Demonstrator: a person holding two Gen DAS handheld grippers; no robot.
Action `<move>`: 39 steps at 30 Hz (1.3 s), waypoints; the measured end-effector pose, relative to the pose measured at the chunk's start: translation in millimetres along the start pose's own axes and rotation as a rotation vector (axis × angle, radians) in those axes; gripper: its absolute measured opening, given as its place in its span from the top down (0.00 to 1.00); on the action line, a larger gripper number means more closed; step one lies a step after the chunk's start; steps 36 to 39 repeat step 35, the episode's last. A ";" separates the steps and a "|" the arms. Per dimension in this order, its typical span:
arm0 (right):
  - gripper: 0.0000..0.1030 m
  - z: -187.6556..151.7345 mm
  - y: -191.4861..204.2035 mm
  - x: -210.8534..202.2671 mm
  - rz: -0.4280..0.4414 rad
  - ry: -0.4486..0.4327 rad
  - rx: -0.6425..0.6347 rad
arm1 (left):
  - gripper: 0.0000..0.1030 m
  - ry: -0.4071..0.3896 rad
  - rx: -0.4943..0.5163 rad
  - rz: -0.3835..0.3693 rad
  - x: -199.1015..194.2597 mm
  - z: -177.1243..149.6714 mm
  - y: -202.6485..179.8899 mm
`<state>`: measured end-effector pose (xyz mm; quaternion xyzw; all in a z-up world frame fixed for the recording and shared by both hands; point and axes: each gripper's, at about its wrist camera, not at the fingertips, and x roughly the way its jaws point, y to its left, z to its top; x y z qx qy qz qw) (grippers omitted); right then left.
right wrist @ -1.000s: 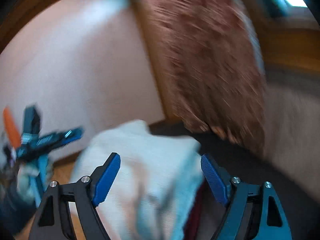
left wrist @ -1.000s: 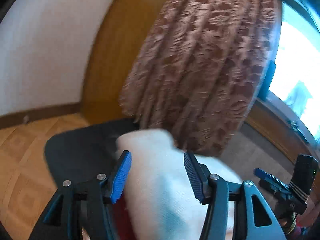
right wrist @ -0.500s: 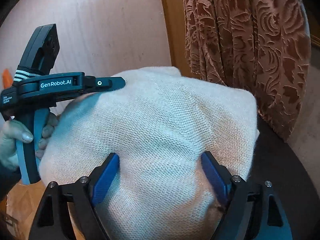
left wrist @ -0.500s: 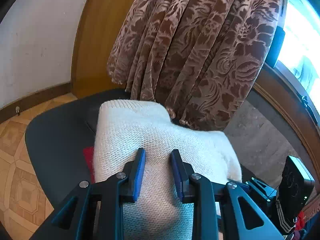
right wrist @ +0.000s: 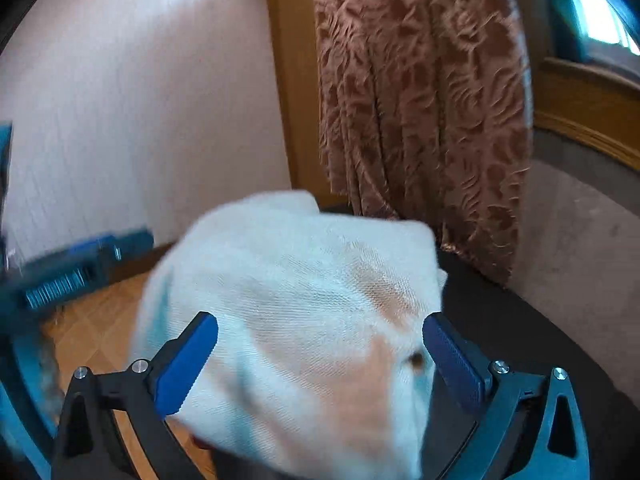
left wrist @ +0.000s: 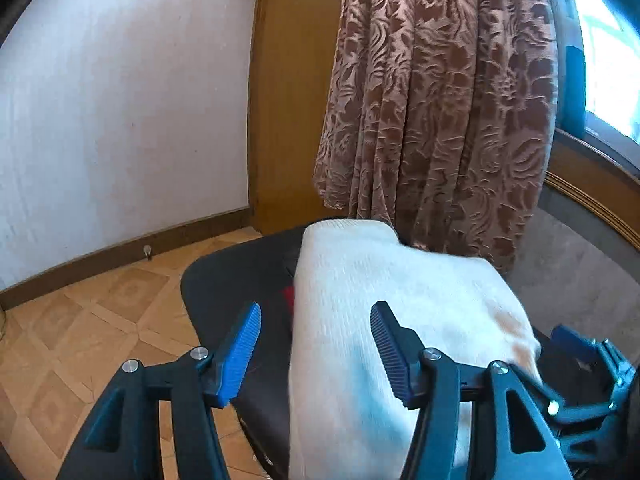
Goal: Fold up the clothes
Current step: 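Open both grippers and pull them back from the stacked sweater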
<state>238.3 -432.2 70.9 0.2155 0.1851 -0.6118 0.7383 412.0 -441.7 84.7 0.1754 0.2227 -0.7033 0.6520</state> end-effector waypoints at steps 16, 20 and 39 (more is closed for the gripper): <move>0.00 -29.2 55.6 -72.3 -0.043 -0.055 -0.041 | 0.60 -0.062 -0.018 0.025 -84.3 -41.8 22.3; 0.00 -38.3 59.0 -69.4 -0.046 -0.025 -0.042 | 0.60 -0.018 -0.020 0.028 -74.9 -50.7 23.7; 0.00 -49.6 76.9 -59.4 -0.049 0.005 -0.059 | 0.60 0.012 -0.046 0.044 -69.2 -64.8 34.2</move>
